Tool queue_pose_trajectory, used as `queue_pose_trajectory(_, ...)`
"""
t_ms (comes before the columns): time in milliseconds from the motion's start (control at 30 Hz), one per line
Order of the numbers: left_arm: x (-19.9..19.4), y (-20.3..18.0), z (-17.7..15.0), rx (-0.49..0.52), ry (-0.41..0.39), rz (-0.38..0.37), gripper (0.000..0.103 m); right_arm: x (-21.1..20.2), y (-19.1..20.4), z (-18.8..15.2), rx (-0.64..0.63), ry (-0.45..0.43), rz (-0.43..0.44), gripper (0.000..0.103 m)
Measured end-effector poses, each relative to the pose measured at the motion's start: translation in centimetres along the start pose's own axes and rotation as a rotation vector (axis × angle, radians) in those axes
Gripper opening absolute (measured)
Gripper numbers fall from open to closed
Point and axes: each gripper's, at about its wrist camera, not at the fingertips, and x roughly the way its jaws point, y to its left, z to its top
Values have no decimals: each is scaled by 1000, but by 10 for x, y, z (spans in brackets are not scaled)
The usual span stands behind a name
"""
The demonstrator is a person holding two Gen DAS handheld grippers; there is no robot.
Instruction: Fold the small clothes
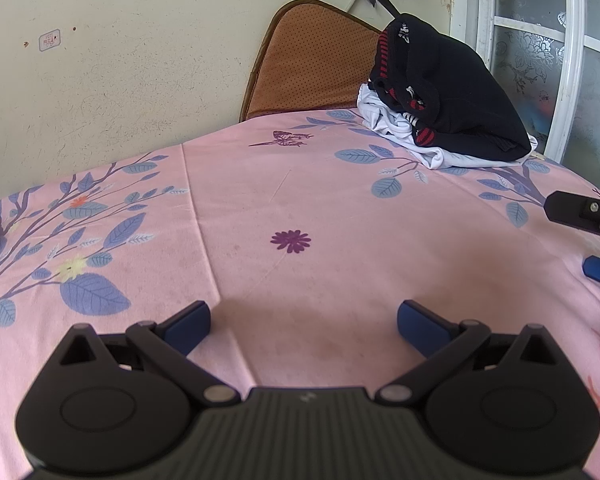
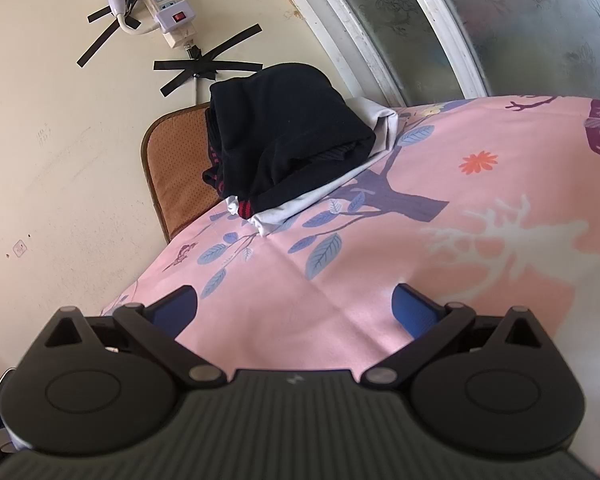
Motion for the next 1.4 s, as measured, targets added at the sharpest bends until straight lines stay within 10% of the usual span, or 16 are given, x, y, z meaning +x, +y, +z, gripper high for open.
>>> queue_pose_trajectory(1400,0,0,0,0,0,0,103,1,0,0,-13,3,-6,103)
